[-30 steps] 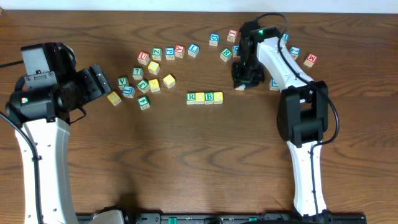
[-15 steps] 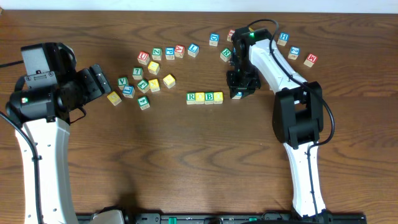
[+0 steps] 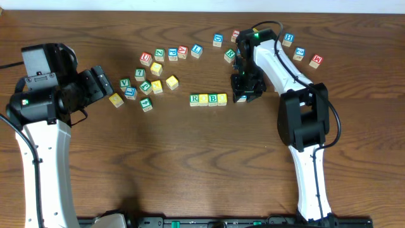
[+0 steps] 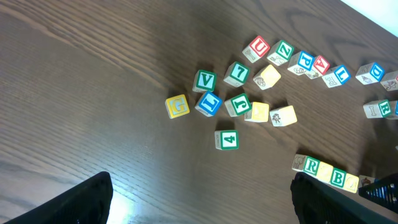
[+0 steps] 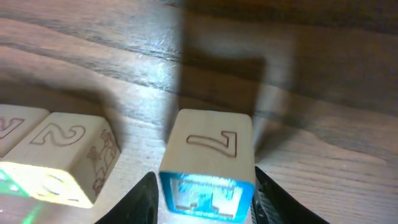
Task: Spell out ROBOT
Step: 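Open the right gripper, release the T block, and lift away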
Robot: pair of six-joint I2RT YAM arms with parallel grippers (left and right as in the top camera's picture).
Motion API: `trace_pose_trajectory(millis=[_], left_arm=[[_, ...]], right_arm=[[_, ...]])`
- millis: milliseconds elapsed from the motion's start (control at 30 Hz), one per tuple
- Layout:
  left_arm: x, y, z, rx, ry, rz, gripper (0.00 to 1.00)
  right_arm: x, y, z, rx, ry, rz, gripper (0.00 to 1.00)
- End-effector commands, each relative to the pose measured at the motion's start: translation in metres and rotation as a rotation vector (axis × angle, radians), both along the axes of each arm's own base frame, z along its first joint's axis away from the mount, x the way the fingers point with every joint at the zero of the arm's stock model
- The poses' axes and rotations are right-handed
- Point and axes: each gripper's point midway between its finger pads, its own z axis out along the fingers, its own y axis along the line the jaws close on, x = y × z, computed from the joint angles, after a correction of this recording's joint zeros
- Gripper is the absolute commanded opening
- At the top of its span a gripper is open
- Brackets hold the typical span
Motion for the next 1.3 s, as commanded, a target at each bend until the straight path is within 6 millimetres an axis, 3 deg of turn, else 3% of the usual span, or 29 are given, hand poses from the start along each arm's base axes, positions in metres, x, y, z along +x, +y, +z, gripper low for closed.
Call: trace_pose_trajectory(millis=[0, 133, 267, 400, 900, 1267], left_arm=[[0.001, 0.003, 0.0, 0.0, 0.005, 0.019, 0.9], [0.001, 0.003, 0.0, 0.0, 0.005, 0.019, 0.9], [0.001, 0.003, 0.0, 0.0, 0.005, 0.019, 0.9], [0.001, 0.003, 0.0, 0.0, 0.005, 0.019, 0.9], [0.001, 0.003, 0.0, 0.0, 0.005, 0.019, 0.91], [0.001, 0.003, 0.0, 0.0, 0.005, 0.019, 0.91]], right_arm=[[0.006, 0.01, 0.05, 0.05, -0.114, 0.026, 0.41], [0.014, 0.007, 0.08, 0.057, -0.202, 0.022, 0.32], [0.025, -0.014, 0.084, -0.069, -0.263, -0.059, 0.23], [0.031, -0.033, 0.075, -0.192, -0.283, -0.125, 0.18], [0.039, -0.027, 0.011, -0.165, -0.325, -0.133, 0.16], [0.031, -0.022, 0.0, -0.141, -0.301, -0.128, 0.14]])
